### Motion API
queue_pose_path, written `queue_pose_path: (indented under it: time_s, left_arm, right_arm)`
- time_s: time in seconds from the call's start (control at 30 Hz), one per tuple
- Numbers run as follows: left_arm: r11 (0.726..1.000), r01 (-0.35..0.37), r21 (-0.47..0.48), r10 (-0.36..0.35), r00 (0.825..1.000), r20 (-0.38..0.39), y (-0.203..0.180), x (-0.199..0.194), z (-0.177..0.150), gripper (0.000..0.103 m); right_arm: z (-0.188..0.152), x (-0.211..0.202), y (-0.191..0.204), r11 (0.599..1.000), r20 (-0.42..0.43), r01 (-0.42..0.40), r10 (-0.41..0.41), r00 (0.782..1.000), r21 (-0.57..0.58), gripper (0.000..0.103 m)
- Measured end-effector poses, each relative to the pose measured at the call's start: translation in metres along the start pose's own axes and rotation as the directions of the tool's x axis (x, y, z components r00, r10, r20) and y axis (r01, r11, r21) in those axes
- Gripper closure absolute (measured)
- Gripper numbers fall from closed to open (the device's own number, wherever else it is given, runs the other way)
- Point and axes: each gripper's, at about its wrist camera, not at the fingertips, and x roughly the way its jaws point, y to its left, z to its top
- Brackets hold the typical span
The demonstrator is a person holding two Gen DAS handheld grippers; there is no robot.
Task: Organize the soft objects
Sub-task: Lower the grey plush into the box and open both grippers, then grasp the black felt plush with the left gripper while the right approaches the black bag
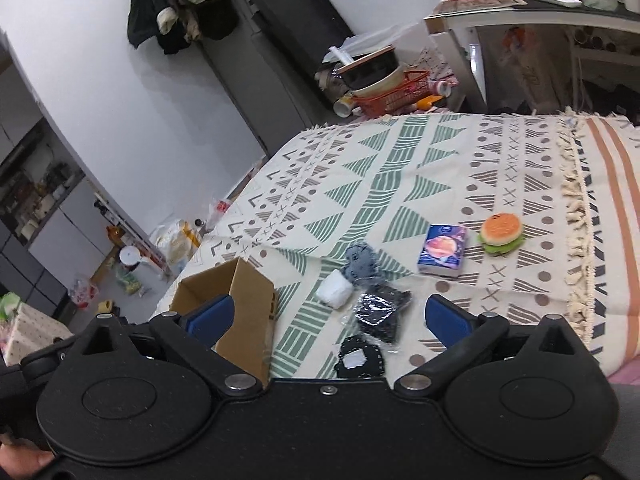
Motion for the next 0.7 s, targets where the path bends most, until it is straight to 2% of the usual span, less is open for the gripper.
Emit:
queue_pose_path:
  time_s: [0.27, 0.57, 0.7]
  left_arm:
    - [0.996, 0.015, 0.084, -0.014, 1.0, -0.011, -0.043, -0.006, -0.001, 0.012]
    - [0.993, 0.015, 0.113, -0.012, 1.0, -0.021, -0.073, -0.005, -0.005, 0.012]
    - [0.994, 0.011, 0.104, -0.012, 1.0, 0.007, -0.08, -0.007, -0.007, 0.012]
  right_arm:
    - [0.005, -0.02, -0.036, 0.999, 0.038, 0.024, -0.025, 0.999, 0.039, 0.0]
    - [0.015, -0.038, -0.071, 0.995, 0.084, 0.029, -0.037, 0.996, 0.091, 0.0]
    - [0.018, -0.04, -0.09, 0.99, 0.089, 0.039, -0.052, 0.995, 0.139, 0.0]
